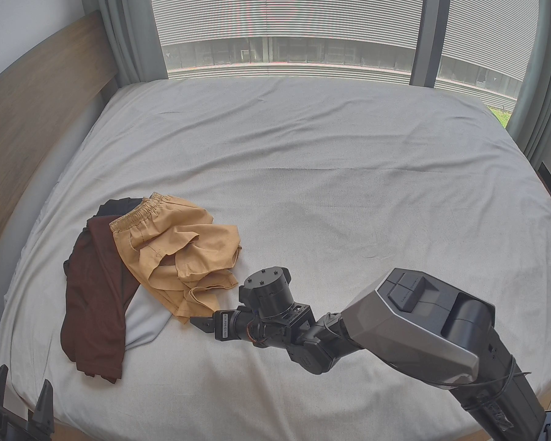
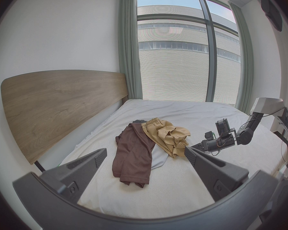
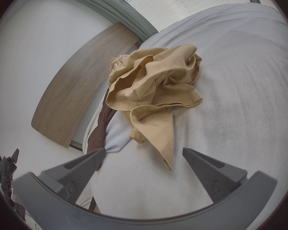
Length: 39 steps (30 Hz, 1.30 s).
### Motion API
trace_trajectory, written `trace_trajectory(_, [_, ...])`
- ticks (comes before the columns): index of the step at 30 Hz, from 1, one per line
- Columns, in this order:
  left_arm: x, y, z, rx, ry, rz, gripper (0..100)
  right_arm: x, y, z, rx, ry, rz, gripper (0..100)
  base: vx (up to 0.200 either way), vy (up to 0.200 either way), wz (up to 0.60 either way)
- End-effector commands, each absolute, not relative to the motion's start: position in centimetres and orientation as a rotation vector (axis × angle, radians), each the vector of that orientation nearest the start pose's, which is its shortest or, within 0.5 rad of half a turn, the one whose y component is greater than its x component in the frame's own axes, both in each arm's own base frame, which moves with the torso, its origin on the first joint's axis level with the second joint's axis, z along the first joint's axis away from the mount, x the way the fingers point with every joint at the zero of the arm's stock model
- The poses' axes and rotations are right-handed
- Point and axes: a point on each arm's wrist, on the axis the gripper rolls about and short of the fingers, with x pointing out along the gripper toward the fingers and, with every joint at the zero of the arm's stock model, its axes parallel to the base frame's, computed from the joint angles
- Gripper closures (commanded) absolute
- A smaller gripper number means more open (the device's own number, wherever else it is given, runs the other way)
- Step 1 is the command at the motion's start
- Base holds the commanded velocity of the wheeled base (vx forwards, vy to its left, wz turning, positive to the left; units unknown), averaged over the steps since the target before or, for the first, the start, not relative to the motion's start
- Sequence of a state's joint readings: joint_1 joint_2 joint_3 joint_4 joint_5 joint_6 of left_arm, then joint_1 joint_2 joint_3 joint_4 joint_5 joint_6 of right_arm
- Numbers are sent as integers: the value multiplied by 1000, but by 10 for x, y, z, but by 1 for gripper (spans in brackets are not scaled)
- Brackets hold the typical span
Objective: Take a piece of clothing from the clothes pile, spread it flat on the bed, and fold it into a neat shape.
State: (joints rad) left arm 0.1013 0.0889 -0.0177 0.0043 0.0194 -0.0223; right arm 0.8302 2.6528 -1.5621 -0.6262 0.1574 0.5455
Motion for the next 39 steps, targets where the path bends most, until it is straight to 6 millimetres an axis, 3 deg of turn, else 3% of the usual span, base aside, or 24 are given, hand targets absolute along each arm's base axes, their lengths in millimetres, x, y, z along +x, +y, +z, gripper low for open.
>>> trace_trajectory(1, [-16,-1,77,-27,92,122,0,342,380,-39,328,724,805,0,0,0,0])
trace_trajectory(9, [-16,-1,77,-25,94,122,0,348,385,-57,320,728,774,0,0,0,0])
trace_trajectory(23, [-16,-1,77,-25,92,122,0,357,389,-56,344,684,743,0,0,0,0])
trace_trajectory(24, [-16,-1,77,-25,94,124,0,357,389,-57,344,685,743,100,0,0,0])
trace_trajectory(39, [-16,-1,77,-25,92,124,0,359,389,-58,343,676,723,100,0,0,0])
